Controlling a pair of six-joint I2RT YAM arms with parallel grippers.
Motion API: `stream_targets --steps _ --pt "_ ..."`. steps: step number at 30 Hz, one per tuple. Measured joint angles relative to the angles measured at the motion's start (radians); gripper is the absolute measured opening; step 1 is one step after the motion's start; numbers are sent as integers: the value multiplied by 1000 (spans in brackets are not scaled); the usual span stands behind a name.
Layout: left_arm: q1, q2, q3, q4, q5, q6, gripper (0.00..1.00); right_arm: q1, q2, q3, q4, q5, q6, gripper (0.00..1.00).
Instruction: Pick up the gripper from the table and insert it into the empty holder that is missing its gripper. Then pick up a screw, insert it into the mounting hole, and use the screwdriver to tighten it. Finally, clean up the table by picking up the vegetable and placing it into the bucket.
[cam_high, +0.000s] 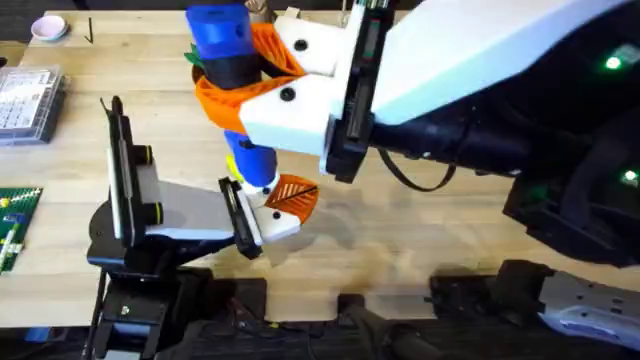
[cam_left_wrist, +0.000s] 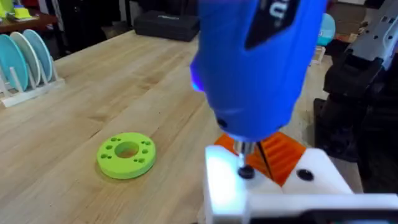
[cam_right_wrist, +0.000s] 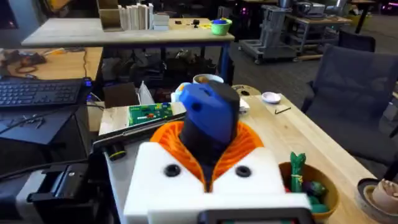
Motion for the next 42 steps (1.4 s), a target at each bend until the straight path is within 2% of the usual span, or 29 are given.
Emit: stream_targets --steps 24,36,42 --pt "0 0 0 -4 1 -1 13 0 -1 0 -44 9 -4 19" --pt "0 0 0 0 1 -1 13 0 -64 0 -67 8 -4 19" --pt "0 0 0 0 1 -1 13 0 -46 0 -47 7 -4 19"
